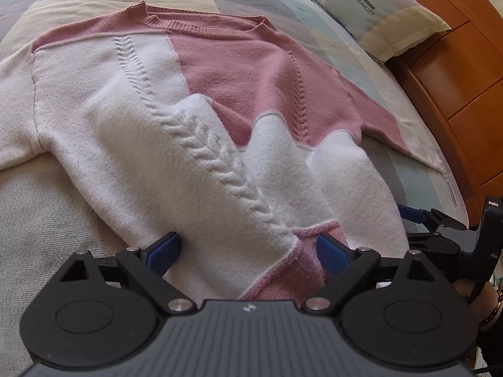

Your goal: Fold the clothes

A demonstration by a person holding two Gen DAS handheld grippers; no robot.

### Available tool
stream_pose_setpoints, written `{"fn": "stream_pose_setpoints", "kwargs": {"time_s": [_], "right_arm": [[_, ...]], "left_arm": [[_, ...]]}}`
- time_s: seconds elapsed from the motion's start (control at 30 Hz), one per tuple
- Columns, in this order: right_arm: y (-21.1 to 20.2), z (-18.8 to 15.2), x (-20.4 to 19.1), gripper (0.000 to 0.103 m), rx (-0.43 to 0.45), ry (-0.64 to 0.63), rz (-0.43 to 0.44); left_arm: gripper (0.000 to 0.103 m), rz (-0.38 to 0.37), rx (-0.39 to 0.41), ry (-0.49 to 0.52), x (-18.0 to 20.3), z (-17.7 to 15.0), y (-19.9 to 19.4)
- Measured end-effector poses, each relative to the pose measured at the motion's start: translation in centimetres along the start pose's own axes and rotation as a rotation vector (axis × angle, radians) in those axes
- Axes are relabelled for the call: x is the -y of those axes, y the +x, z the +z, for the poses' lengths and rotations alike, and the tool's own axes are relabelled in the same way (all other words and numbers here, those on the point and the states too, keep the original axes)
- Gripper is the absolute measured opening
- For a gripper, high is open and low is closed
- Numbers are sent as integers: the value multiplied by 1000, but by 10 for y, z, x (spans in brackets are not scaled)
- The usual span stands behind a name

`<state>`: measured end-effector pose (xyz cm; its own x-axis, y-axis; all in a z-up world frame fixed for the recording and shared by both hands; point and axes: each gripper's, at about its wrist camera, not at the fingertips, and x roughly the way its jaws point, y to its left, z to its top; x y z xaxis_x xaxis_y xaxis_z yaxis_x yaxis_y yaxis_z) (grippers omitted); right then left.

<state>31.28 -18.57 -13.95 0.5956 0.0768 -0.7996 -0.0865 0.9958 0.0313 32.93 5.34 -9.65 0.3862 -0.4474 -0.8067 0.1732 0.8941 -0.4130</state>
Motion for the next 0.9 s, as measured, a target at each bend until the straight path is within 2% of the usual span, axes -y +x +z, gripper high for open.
{"fn": "stream_pose_setpoints", "kwargs": {"time_s": [0.37, 0.7, 0.9], "right_arm": [[5, 10, 7, 103, -16, -108, 84], [3, 8, 11, 103, 2, -187, 130], [5, 16, 9, 103, -59, -214, 127]], "left_arm": [[94, 84, 37, -67, 11, -4, 0], [94, 112, 33, -6, 17, -5, 3], [94, 127, -11, 26, 19, -6, -4]]}}
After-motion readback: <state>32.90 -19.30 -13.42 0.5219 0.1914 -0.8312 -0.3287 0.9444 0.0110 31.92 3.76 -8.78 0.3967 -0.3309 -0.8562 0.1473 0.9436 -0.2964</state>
